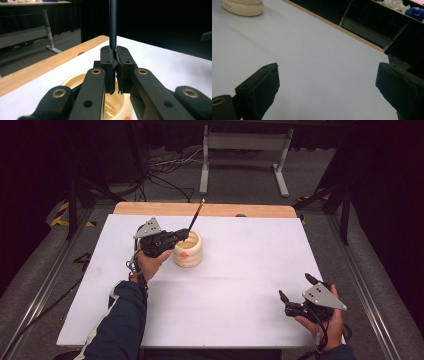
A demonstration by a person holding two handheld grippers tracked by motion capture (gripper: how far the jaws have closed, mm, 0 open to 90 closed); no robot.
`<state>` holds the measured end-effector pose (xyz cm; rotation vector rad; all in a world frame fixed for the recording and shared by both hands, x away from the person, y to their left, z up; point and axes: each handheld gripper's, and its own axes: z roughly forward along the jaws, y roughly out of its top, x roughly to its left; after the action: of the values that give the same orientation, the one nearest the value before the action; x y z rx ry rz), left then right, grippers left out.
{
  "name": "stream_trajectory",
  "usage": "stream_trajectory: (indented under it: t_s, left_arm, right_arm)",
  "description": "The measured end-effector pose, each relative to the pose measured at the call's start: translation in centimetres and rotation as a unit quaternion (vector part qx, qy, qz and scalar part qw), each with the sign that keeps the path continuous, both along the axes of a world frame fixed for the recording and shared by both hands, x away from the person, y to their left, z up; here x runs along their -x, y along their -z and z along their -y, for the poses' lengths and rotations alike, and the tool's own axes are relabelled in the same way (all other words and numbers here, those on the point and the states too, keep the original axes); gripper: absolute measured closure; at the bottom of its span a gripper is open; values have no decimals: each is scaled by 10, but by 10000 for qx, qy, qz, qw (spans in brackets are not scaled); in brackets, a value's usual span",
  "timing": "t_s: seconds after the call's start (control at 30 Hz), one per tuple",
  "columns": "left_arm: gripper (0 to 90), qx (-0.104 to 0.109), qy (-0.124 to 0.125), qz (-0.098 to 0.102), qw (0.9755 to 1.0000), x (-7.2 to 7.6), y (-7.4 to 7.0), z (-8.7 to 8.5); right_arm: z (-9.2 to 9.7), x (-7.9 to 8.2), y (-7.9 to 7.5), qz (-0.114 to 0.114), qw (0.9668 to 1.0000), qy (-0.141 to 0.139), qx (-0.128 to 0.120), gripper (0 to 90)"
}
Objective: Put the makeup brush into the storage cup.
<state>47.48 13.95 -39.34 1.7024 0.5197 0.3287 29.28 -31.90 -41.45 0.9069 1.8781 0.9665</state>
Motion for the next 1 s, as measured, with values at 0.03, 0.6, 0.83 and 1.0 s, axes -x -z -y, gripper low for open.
stream_trajectory:
  t_s: [0.03, 0.6, 0.83, 1.0]
  left_arm:
    - [847, 0, 0, 0, 10000, 0, 0, 0]
    - [847, -401, -210, -42, 9990, -9, 26, 6]
    - [847, -416, -223, -78, 9989, -8, 31, 3]
    - [846, -466, -202, -72, 9987, -7, 34, 2]
  right_arm:
    - [0, 0, 0, -1, 10000, 1, 5, 57]
    - [-1, 0, 2, -36, 10000, -31, 49, 58]
    - [-2, -1, 2, -52, 10000, -37, 46, 58]
    - [-2, 0, 2, -39, 10000, -40, 56, 58]
